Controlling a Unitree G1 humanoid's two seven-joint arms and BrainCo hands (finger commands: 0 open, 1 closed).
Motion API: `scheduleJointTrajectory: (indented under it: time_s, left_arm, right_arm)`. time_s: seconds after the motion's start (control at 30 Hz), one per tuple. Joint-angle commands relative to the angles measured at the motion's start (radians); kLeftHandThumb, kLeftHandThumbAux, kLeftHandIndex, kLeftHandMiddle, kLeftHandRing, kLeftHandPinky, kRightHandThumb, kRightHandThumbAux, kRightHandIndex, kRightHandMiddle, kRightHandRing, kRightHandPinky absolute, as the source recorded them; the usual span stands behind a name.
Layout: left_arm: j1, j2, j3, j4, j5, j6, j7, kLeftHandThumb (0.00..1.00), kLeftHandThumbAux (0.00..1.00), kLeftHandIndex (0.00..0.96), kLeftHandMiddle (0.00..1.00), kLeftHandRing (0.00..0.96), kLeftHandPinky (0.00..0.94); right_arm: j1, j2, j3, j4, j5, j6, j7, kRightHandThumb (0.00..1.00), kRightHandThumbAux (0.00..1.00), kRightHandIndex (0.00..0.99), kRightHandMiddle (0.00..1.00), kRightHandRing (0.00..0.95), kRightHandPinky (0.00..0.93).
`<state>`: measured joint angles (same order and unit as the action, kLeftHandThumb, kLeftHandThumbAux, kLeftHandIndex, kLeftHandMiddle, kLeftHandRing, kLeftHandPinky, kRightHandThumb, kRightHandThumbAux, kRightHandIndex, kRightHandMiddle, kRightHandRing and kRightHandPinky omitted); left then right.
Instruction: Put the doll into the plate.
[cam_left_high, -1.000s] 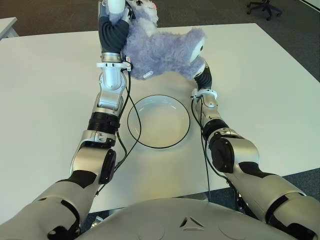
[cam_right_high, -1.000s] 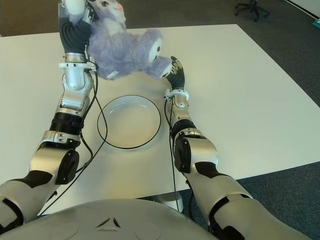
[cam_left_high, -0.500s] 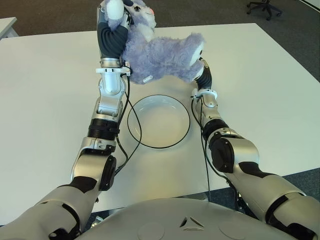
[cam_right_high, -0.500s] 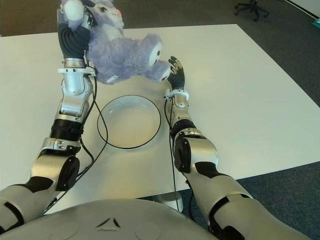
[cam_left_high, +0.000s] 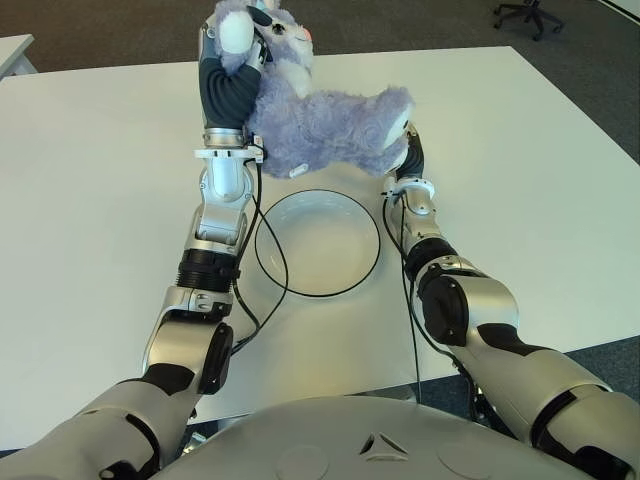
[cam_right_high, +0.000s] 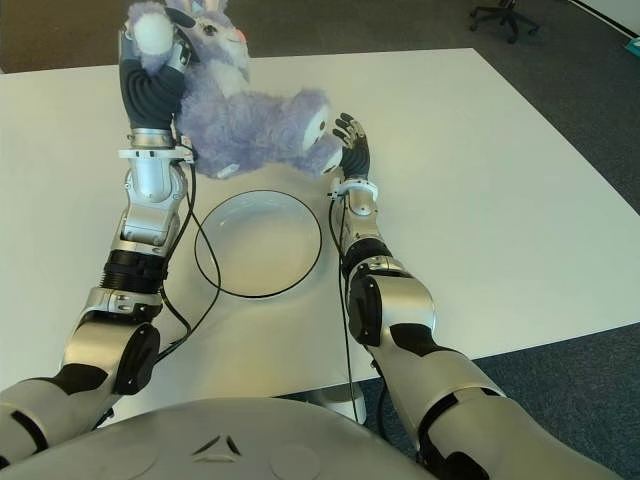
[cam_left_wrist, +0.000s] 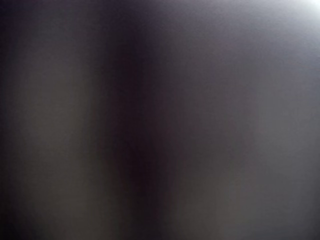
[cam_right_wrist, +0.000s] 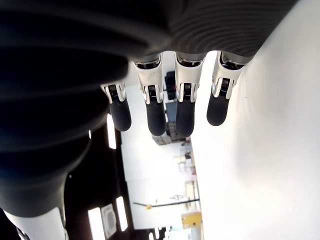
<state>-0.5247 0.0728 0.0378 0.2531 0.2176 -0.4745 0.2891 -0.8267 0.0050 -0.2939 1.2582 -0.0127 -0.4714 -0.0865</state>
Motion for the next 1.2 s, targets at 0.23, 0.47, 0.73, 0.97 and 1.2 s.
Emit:
scheduleJointTrajectory:
  time_s: [0.23,0.47,0.73,0.97,1.2]
  left_arm:
    - [0.041,-0.012,-0.010,-0.020,0.014,-0.043,0.012,0.732,0.695,0.442,0.877,0.878,0.870]
    - [0.063,-0.021,-0.025,-0.035,0.028,-0.057,0.013,0.731,0.696,0.442,0.879,0.878,0.861]
    - [0.091,-0.029,-0.036,-0.077,0.081,-0.014,0.019,0.725,0.695,0.443,0.865,0.868,0.853]
    - [0.145,-0.039,-0.054,-0.118,0.040,0.003,-0.032,0.730,0.695,0.443,0.860,0.860,0.870]
    - [0.173,-0.043,-0.064,-0.144,-0.010,0.015,-0.074,0.734,0.696,0.444,0.843,0.850,0.853]
  right_arm:
    - [0.147,0.027,-0.011,0.092,0.013,0.084,-0.007,0.067,0.731,0.147,0.175,0.156,0.141]
    - [0.148,0.027,-0.014,0.091,0.015,0.085,-0.006,0.072,0.733,0.159,0.180,0.161,0.152]
    - [0.147,0.027,-0.017,0.091,0.017,0.086,-0.008,0.077,0.737,0.171,0.183,0.162,0.152]
    - [0.149,0.027,-0.017,0.091,0.017,0.084,-0.007,0.081,0.736,0.196,0.195,0.171,0.157]
    - [0.150,0.028,-0.019,0.091,0.019,0.081,-0.004,0.084,0.732,0.203,0.192,0.165,0.147]
